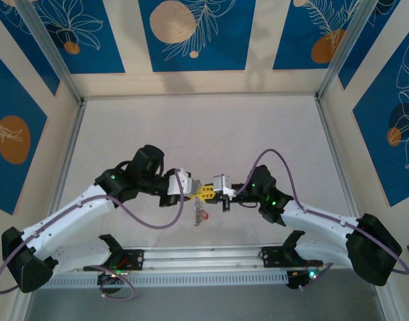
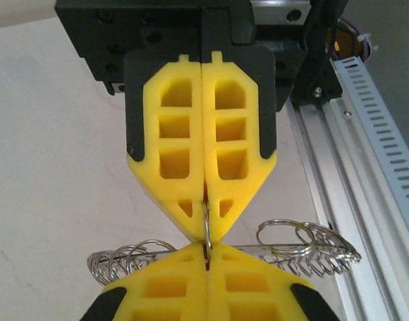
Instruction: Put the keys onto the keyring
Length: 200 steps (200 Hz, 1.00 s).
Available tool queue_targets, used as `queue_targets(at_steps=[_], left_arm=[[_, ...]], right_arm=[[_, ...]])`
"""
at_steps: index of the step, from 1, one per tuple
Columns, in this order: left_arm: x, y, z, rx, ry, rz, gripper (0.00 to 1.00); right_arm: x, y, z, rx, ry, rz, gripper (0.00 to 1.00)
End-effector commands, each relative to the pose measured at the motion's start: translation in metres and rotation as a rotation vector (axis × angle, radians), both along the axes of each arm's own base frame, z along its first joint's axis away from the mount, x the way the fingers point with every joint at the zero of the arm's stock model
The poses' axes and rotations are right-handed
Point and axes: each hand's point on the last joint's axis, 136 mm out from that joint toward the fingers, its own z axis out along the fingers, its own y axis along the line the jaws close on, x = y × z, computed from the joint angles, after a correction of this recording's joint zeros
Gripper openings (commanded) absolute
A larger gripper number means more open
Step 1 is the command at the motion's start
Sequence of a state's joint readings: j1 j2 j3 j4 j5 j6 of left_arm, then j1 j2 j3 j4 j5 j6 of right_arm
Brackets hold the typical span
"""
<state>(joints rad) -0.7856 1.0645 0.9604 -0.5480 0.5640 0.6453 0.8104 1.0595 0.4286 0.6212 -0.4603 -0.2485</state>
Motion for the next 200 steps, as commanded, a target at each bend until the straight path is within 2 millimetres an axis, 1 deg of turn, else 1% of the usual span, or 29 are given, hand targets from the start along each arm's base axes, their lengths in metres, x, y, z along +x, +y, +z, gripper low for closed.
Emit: queue_targets(at_steps=[1, 15, 32, 45, 52, 64, 78, 87, 108, 127, 151, 183, 200], left_arm=[[-0.01, -0.014, 0.048, -0.155, -0.02, -0.078, 0.0], [-0.011, -0.014, 0.055, -0.181, -0.043, -0.084, 0.0], [-0.011, -0.011, 0.056, -0.183, -0.074, -0.087, 0.0], [-0.008, -0.009, 0.051, -0.164, -0.095, -0.074, 0.0], [-0.006, -0.007, 0.047, -0.156, -0.108, -0.062, 0.0], [-0.005, -0.006, 0.043, -0.152, -0.138, -0.064, 0.0], [-0.017, -0.005, 0.039, -0.166, -0.183, -0.153, 0.0], [-0.024, -0.005, 0.038, -0.186, -0.213, -0.205, 0.0], [-0.024, -0.007, 0.039, -0.226, -0.262, -0.224, 0.0], [-0.028, -0.006, 0.035, -0.215, -0.282, -0.264, 0.0], [-0.028, -0.005, 0.032, -0.218, -0.317, -0.269, 0.0], [-0.029, -0.003, 0.032, -0.233, -0.367, -0.283, 0.0], [-0.029, -0.003, 0.03, -0.232, -0.377, -0.281, 0.0]], right_arm=[[-0.001, 0.006, 0.03, 0.072, -0.086, 0.028, 0.0], [-0.001, 0.006, 0.031, 0.076, -0.087, 0.022, 0.0], [0.002, 0.002, 0.028, 0.075, -0.098, -0.015, 0.17], [0.004, -0.003, 0.021, 0.054, -0.12, -0.052, 0.25], [0.004, -0.006, 0.016, 0.036, -0.122, -0.06, 0.27], [-0.002, -0.01, 0.017, 0.015, -0.113, -0.048, 0.3], [-0.009, -0.013, 0.018, 0.001, -0.113, -0.037, 0.33], [-0.011, -0.015, 0.019, -0.002, -0.125, -0.041, 0.33], [-0.011, -0.018, 0.02, -0.01, -0.139, -0.057, 0.34], [-0.013, -0.018, 0.024, 0.007, -0.148, -0.057, 0.34], [-0.017, -0.015, 0.025, 0.009, -0.157, -0.037, 0.33], [-0.022, -0.013, 0.02, -0.005, -0.176, -0.025, 0.34], [-0.025, -0.012, 0.021, 0.002, -0.184, -0.016, 0.33]])
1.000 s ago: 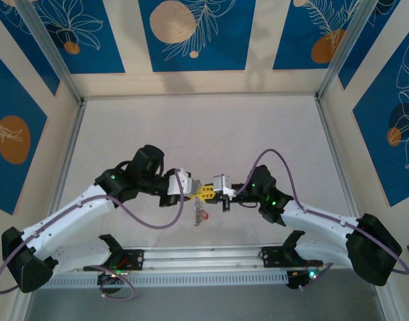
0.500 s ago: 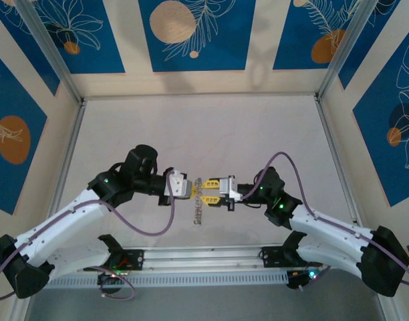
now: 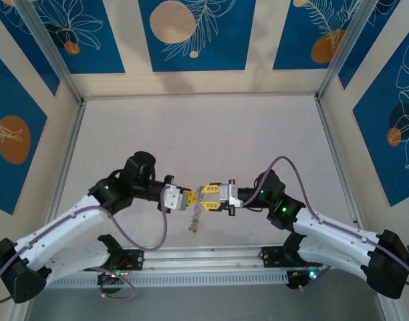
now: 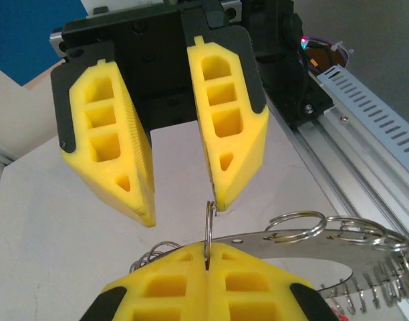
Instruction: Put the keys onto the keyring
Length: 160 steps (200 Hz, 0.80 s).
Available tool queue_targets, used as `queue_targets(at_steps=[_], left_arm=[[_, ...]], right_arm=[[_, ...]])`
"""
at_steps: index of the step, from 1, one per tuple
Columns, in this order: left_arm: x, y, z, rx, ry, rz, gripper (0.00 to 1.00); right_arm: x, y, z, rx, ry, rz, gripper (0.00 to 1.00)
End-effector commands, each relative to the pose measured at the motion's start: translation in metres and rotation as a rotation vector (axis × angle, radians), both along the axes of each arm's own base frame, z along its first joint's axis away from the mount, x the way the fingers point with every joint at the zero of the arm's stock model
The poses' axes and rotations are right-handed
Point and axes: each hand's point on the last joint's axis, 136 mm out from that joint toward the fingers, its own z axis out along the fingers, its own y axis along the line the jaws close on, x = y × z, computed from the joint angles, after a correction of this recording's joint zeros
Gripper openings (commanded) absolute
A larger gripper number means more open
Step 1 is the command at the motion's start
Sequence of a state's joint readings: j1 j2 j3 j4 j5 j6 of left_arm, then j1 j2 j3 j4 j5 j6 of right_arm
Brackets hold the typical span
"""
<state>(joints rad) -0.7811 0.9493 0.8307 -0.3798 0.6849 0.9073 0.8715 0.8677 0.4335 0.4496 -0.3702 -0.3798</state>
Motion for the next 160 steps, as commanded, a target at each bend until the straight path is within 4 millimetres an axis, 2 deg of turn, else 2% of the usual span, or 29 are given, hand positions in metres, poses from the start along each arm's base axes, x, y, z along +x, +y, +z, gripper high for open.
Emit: queue_targets(at_steps=[1, 22, 71, 109, 142, 160], left_arm=[[-0.007, -0.003, 0.016, -0.075, -0.088, -0.065, 0.0], [-0.007, -0.003, 0.017, -0.082, -0.093, -0.065, 0.0], [-0.008, -0.002, 0.021, -0.1, -0.117, -0.061, 0.0], [-0.021, -0.002, 0.024, -0.135, -0.094, -0.133, 0.0], [-0.026, -0.003, 0.025, -0.133, -0.076, -0.164, 0.0], [-0.026, -0.003, 0.027, -0.136, -0.072, -0.169, 0.0]], right_arm=[[-0.003, 0.002, -0.001, -0.005, -0.031, 0.005, 0.34], [-0.006, 0.004, 0.0, -0.001, -0.034, 0.012, 0.31], [-0.009, 0.001, -0.011, -0.026, -0.057, 0.008, 0.3], [-0.014, -0.001, -0.008, -0.02, -0.061, 0.021, 0.14], [-0.017, -0.001, -0.005, -0.009, -0.071, 0.029, 0.13], [-0.018, -0.002, -0.005, -0.003, -0.082, 0.026, 0.18]])
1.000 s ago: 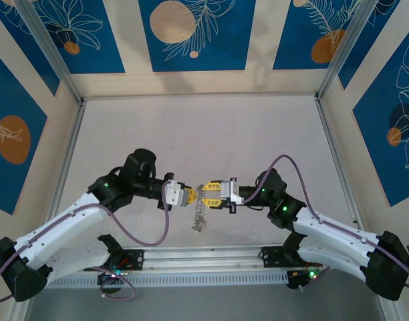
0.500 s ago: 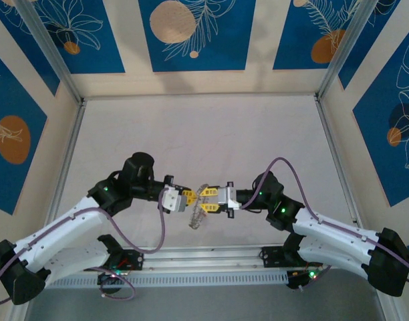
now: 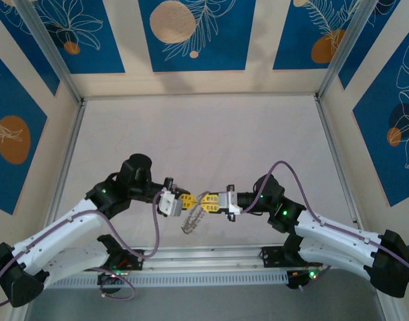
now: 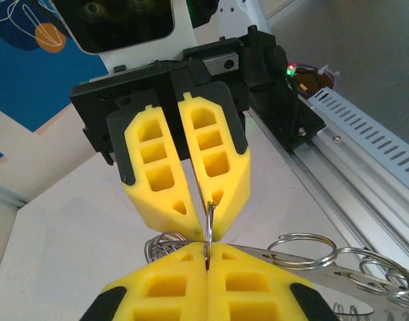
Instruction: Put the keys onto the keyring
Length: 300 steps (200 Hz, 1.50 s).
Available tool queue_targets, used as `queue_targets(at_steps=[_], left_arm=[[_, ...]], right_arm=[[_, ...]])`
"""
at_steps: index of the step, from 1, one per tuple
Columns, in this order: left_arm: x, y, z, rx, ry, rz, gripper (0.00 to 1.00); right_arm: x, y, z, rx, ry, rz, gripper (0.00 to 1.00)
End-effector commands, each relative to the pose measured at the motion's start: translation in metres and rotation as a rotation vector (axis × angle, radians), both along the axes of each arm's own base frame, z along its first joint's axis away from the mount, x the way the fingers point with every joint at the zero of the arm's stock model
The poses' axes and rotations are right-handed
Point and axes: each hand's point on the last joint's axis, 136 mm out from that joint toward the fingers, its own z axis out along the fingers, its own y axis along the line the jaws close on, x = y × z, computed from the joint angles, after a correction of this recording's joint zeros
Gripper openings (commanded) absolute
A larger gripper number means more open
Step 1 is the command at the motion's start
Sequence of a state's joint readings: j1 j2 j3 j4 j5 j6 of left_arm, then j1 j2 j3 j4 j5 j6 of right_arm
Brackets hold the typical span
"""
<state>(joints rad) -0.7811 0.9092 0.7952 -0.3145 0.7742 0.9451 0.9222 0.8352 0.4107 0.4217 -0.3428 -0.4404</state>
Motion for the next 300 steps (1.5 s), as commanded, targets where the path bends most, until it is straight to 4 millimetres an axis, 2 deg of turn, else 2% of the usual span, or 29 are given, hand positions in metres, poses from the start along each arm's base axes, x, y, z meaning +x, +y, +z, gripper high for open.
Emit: queue_targets(at_steps=[1, 23, 36, 59, 93, 123, 159, 190, 206, 228, 234, 267, 300], left_arm=[[-0.011, -0.003, 0.015, -0.051, -0.02, -0.08, 0.0], [-0.01, -0.004, 0.015, -0.045, -0.013, -0.076, 0.0], [-0.008, -0.004, 0.013, -0.037, -0.007, -0.069, 0.0], [-0.001, -0.007, 0.013, -0.027, 0.003, -0.034, 0.0], [0.008, -0.008, 0.011, -0.008, 0.012, 0.01, 0.0], [0.01, -0.008, 0.012, -0.006, 0.014, 0.026, 0.0], [0.011, -0.007, 0.012, -0.005, 0.01, 0.039, 0.0], [0.015, -0.007, 0.005, 0.017, 0.006, 0.06, 0.0], [0.017, -0.006, 0.006, 0.026, 0.009, 0.079, 0.0], [0.017, 0.003, 0.001, 0.07, 0.007, 0.115, 0.39], [0.017, 0.006, -0.001, 0.08, 0.0, 0.123, 0.45], [0.008, 0.02, 0.002, 0.089, -0.049, 0.129, 0.54], [-0.002, 0.018, 0.011, 0.063, -0.043, 0.065, 0.52]], right_arm=[[-0.004, -0.002, 0.003, 0.018, -0.031, 0.0, 0.18], [-0.004, -0.002, 0.005, 0.032, -0.041, -0.005, 0.26], [-0.005, -0.002, 0.007, 0.039, -0.045, -0.003, 0.27], [-0.006, -0.001, 0.007, 0.04, -0.042, -0.002, 0.22], [-0.001, 0.001, 0.007, 0.041, -0.055, -0.04, 0.21], [0.003, 0.002, 0.005, 0.033, -0.058, -0.062, 0.17], [0.01, 0.005, -0.004, -0.017, -0.057, -0.11, 0.18], [0.013, 0.012, 0.003, 0.008, -0.064, -0.126, 0.0], [0.013, 0.012, 0.004, 0.014, -0.074, -0.123, 0.0], [0.005, 0.007, 0.008, 0.063, -0.122, -0.09, 0.0], [0.001, 0.005, 0.01, 0.088, -0.159, -0.074, 0.0], [-0.016, -0.007, 0.002, 0.14, -0.429, -0.003, 0.0], [-0.024, -0.012, -0.001, 0.128, -0.59, 0.059, 0.0]])
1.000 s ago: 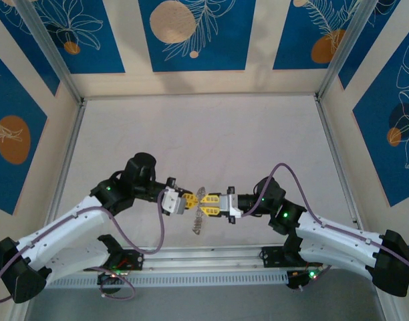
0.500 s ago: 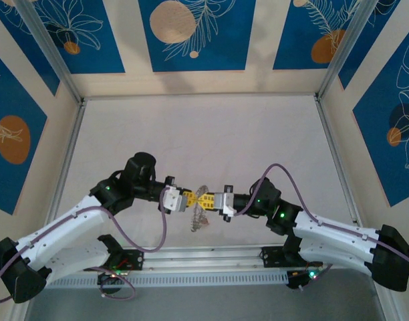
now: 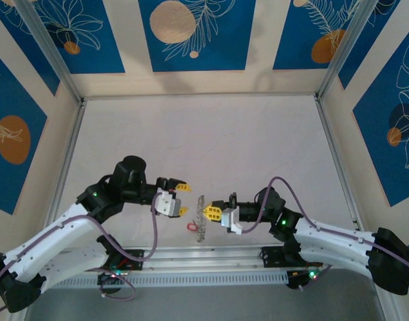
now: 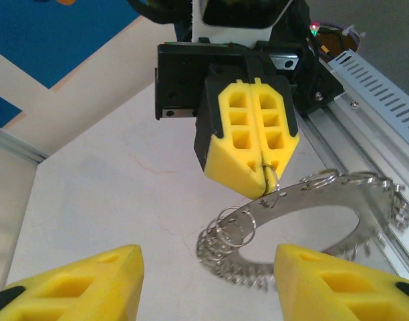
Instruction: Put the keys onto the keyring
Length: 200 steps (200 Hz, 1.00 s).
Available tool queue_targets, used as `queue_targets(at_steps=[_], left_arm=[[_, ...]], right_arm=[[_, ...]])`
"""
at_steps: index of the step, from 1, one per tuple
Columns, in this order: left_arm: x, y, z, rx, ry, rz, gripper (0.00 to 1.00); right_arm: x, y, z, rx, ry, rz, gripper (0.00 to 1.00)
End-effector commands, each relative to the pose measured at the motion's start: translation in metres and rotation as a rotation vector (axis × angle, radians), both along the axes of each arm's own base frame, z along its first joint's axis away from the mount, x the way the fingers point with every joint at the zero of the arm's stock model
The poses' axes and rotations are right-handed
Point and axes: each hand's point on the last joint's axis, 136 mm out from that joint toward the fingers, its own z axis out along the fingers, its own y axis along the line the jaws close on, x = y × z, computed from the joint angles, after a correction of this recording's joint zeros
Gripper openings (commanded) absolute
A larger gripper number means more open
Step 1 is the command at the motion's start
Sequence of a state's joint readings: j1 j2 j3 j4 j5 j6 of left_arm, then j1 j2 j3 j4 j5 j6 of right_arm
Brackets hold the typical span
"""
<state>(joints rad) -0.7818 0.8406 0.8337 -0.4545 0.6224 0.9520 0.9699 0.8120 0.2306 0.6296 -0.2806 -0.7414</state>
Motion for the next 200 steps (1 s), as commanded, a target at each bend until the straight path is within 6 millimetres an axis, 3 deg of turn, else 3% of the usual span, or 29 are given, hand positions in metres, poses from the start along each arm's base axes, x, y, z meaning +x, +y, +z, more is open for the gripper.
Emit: queue_targets(at_steps=[1, 60, 91, 101, 123, 148, 161, 173, 200], left_arm=[[-0.01, -0.001, 0.01, -0.014, -0.003, -0.065, 0.52], [-0.021, -0.01, 0.008, -0.031, 0.045, -0.162, 0.51], [-0.014, -0.011, 0.002, -0.021, 0.058, -0.12, 0.51], [0.004, -0.014, 0.0, -0.03, 0.083, -0.014, 0.51], [0.081, 0.001, -0.014, -0.014, 0.168, 0.438, 0.54], [0.124, 0.03, -0.029, -0.003, 0.426, 0.737, 0.6], [0.139, 0.043, -0.039, -0.002, 0.573, 0.893, 0.63], [0.143, 0.052, -0.053, 0.017, 0.711, 0.975, 0.6], [0.15, 0.051, -0.077, 0.036, 1.049, 1.065, 0.56]], right_arm=[[-0.013, -0.005, 0.03, 0.095, -0.262, 0.072, 0.0], [-0.013, -0.008, 0.031, 0.072, -0.3, 0.112, 0.0], [-0.013, -0.008, 0.033, 0.075, -0.303, 0.114, 0.0], [-0.012, -0.008, 0.033, 0.071, -0.302, 0.111, 0.0], [-0.009, -0.009, 0.029, 0.062, -0.297, 0.105, 0.0], [-0.004, -0.01, 0.026, 0.048, -0.261, 0.09, 0.0], [0.007, -0.011, 0.032, 0.043, -0.16, 0.045, 0.0], [0.013, -0.013, 0.031, 0.026, -0.114, 0.028, 0.0], [0.025, -0.018, 0.029, 0.035, -0.024, 0.001, 0.0]])
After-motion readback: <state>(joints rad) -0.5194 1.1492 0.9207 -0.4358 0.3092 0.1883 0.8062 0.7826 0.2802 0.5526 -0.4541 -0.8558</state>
